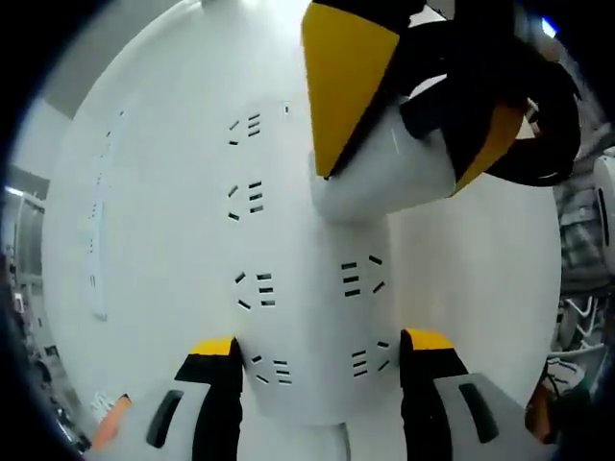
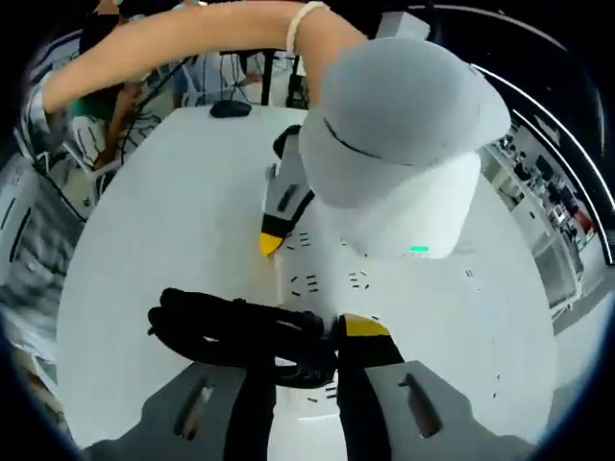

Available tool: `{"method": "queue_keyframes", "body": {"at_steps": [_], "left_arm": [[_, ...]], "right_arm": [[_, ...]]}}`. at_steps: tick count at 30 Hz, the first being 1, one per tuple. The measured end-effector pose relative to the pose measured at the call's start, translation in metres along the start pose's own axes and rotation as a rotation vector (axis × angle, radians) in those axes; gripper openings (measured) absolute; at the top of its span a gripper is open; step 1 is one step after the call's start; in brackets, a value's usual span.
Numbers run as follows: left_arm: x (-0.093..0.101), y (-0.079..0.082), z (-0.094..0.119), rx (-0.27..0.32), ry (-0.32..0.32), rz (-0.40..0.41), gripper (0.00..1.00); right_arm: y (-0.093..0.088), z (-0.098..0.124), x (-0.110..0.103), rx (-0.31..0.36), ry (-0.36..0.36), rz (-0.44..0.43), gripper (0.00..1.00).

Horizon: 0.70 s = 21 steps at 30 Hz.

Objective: Straighten the power strip on the desk, plug the charger into it

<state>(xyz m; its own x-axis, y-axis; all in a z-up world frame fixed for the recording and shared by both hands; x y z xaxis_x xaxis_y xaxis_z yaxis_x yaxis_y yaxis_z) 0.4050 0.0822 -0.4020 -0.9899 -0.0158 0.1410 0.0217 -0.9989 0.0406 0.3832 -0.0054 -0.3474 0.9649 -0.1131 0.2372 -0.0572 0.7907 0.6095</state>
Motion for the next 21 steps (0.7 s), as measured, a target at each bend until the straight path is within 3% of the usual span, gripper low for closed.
{"method": "queue_keyframes", "body": {"at_steps": [2,4,8,12,15,16,18,21], "left_arm": [[0.0,0.0,0.0,-0.005,0.001,0.003,0.66],[0.0,0.0,0.0,-0.004,0.001,0.004,0.66],[0.0,0.0,0.0,-0.003,0.001,0.005,0.66],[0.0,0.0,0.0,-0.013,0.0,0.008,0.66],[-0.001,0.0,0.0,-0.014,0.0,0.01,0.66],[-0.001,0.0,0.0,-0.014,0.0,0.012,0.66],[-0.001,-0.001,0.0,-0.015,0.0,0.013,0.66],[-0.001,-0.001,0.0,-0.017,0.0,0.014,0.66]], "right_arm": [[0.001,-0.001,0.0,-0.005,-0.012,0.007,0.2],[0.0,0.001,-0.005,-0.045,-0.073,0.094,0.2],[0.0,0.0,-0.005,-0.033,-0.066,0.064,0.2],[0.001,-0.001,-0.005,-0.057,-0.101,0.071,0.23],[0.001,-0.001,-0.006,-0.025,-0.163,0.178,0.23],[-0.003,-0.002,-0.007,-0.037,-0.19,0.262,0.25],[-0.006,-0.001,-0.011,-0.06,-0.209,0.269,0.31],[0.004,0.005,-0.015,-0.033,-0.22,0.273,0.38]]}}
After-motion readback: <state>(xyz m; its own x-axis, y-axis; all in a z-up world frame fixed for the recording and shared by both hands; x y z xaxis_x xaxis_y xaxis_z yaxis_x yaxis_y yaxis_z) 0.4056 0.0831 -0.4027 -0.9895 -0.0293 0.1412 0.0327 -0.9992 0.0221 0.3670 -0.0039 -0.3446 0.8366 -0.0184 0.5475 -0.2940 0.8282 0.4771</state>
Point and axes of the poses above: the point that each gripper's makers call its tool centre point, and the gripper's own axes: z roughly backward along the fingers, x roughly to its right, y roughly out of its top, the point moved 3 cm from there along z, roughly backward along the fingers, and after that the axes turned 8 degrees about -y, right-handed, at the moved point
